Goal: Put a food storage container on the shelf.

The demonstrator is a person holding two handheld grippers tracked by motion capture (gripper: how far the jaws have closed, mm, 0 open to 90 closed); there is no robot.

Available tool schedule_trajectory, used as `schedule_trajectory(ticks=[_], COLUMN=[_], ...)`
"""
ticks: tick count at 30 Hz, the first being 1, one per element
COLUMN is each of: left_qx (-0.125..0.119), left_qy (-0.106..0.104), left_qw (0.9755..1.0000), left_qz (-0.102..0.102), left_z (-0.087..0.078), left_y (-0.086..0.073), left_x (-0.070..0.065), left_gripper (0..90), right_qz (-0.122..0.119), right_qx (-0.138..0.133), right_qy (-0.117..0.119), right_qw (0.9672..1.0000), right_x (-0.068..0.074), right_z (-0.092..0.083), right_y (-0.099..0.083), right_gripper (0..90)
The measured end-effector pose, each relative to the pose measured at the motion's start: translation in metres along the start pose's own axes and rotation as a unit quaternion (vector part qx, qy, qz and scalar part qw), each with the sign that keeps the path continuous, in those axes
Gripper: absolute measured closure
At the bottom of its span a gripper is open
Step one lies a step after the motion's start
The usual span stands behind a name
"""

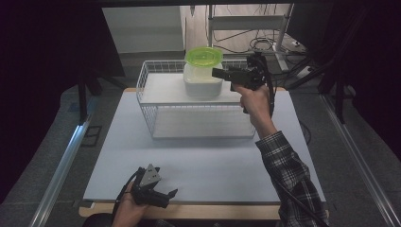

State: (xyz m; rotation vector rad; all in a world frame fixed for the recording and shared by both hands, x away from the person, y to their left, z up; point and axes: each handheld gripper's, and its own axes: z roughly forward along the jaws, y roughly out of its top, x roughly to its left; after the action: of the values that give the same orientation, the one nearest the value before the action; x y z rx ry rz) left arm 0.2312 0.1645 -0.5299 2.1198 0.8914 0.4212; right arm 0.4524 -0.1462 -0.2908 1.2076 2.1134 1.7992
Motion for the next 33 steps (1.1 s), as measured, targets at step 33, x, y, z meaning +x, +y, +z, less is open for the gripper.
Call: schedule_trajectory(ticks=[33], left_qx=[-0.004], left_qy=[-0.006], left_qw=[0.9999], left_qz=[-0.011], left_z=[-0.001], left_y=[0.001], left_x=[0.000], left_gripper=[1.4], right_qz=[-0.104], right_qx=[0.037], right_qy=[-0.007], right_qw=[0.9938], right_x=[0.024], right_z=[-0.020], right_y=[-0.056], right_gripper=[9.4])
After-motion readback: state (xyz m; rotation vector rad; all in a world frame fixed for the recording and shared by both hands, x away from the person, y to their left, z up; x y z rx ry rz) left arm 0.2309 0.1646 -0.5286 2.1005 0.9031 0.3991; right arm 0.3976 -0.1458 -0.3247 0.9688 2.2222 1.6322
